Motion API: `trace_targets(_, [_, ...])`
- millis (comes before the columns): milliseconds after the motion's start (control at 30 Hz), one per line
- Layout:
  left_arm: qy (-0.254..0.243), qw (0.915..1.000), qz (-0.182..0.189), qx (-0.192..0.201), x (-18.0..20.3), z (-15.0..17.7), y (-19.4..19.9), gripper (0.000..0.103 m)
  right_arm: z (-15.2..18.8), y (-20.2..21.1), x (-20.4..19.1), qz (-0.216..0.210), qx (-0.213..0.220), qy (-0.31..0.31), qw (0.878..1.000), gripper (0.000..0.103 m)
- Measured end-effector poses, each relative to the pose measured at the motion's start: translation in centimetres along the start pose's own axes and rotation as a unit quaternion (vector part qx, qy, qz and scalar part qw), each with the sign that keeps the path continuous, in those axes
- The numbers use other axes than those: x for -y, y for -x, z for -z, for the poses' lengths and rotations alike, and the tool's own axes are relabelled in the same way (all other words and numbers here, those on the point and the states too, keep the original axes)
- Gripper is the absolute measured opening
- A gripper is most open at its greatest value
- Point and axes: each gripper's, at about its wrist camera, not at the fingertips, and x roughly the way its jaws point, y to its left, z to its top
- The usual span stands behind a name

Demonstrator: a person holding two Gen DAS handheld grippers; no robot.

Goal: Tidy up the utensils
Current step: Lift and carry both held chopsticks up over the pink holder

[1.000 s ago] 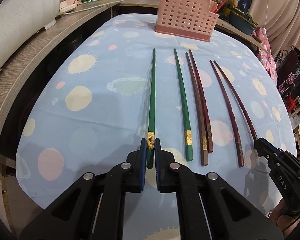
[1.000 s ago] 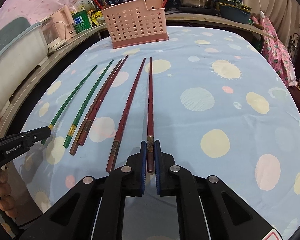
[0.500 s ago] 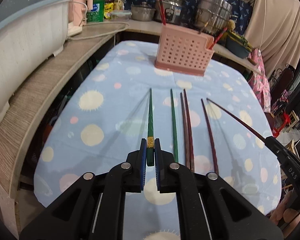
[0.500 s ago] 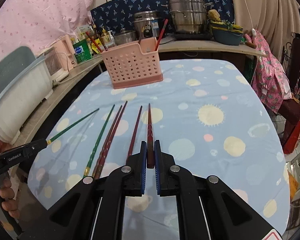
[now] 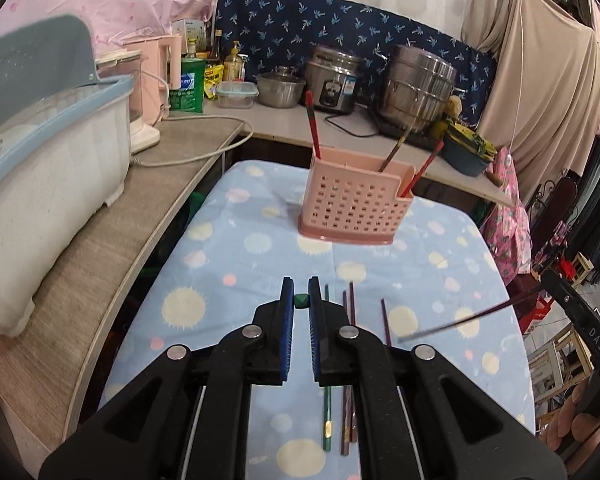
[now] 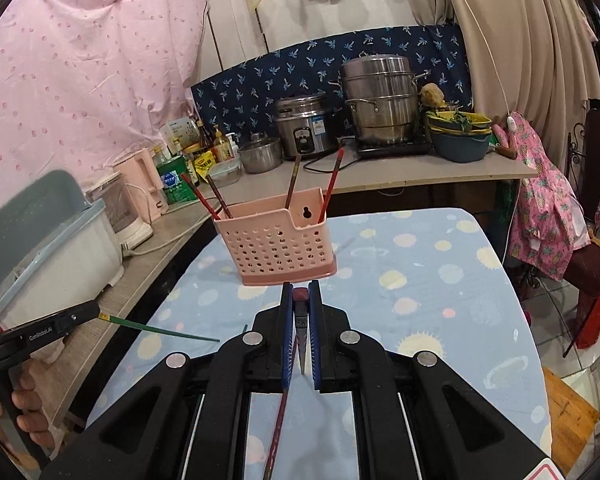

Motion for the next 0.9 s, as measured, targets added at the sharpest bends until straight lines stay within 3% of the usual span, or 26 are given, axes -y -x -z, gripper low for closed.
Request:
trace_targets(233, [-0.001,0.9995,0.013,0.028,1.2,-4.5,-0.2,0.007,-3.7,-1.1,0.0,-0.015,0.025,-0.014,0.999,0.007])
trace_targets(533, [0.009,0.9952,0.03,0.093,2.8,-11.5,0.5,0.007,-9.8,-2.3,-0.8,-0.034,0.077,-0.026,0.996,0.007])
trace_targets(900, [0.005,0.9769,0.027,0.212,5.2,-20.2,0.1,0.007,-18.3,-6.9,-1.7,-0.051,0.14,-0.047,0.988,0.007])
